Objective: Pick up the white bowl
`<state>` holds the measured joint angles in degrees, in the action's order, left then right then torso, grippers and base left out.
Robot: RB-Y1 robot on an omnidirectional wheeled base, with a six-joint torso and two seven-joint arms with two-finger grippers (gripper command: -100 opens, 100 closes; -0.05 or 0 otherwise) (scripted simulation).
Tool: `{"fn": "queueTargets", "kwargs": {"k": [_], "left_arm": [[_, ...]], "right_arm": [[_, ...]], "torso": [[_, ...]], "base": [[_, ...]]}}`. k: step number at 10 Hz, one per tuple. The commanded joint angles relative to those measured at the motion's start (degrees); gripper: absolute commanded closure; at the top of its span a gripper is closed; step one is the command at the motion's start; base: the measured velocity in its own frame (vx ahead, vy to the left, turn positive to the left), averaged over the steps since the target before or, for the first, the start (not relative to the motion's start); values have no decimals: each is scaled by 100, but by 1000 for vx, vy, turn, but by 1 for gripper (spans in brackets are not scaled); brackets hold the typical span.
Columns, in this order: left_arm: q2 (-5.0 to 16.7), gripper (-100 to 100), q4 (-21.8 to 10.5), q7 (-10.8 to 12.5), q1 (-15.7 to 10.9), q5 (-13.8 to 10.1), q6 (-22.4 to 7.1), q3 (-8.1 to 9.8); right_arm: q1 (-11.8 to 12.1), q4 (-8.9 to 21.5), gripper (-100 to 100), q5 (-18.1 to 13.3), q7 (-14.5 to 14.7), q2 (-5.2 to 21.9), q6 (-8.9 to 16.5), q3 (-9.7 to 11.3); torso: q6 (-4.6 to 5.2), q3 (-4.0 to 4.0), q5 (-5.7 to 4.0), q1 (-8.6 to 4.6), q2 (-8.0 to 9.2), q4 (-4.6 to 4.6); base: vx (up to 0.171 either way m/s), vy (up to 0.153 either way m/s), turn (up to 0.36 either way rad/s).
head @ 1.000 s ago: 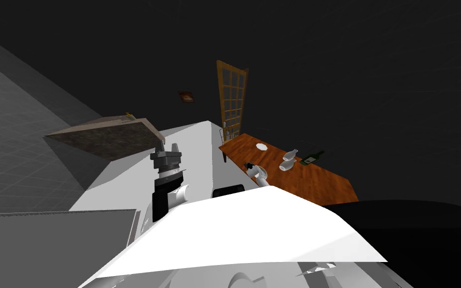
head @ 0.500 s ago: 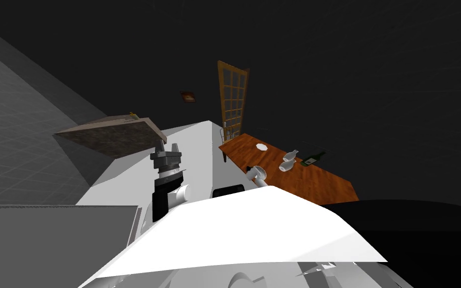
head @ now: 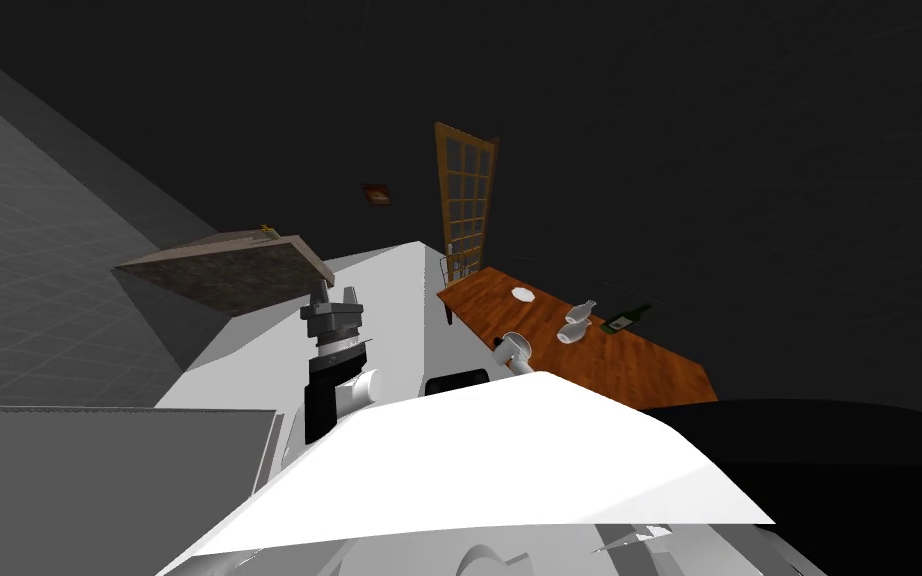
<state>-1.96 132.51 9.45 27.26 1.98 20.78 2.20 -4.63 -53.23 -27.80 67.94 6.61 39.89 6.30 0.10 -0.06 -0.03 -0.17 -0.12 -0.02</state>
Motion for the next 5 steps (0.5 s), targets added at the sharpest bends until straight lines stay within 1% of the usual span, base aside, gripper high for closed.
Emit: {"fn": "queueTargets", "kwargs": {"k": [1, 2, 3, 4, 5], "left_arm": [[0, 0, 0, 0, 0, 0, 0, 0], [0, 0, 0, 0, 0, 0, 0, 0], [0, 0, 0, 0, 0, 0, 0, 0], [0, 0, 0, 0, 0, 0, 0, 0], [0, 0, 0, 0, 0, 0, 0, 0]], "right_arm": [[-3, 194, -100, -109, 81, -66, 136, 30], [19, 277, -100, -124, 116, -85, 174, 39], [-38, 268, -100, -112, 83, -77, 140, 28], [-41, 291, 0, -120, 82, -81, 146, 29], [4, 435, -100, -159, -75, -7, -27, 55]], "torso": [[0, 0, 0, 0, 0, 0], [0, -1, -1, -2, -2, 0], [0, -1, -1, -3, -2, 0], [-1, 0, 1, 4, -1, 1], [-1, 0, 2, 10, 0, 1]], "base": [[10, -41, 5], [7, -44, 4], [1, -19, 3], [0, 0, 0], [34, 11, 56]]}}
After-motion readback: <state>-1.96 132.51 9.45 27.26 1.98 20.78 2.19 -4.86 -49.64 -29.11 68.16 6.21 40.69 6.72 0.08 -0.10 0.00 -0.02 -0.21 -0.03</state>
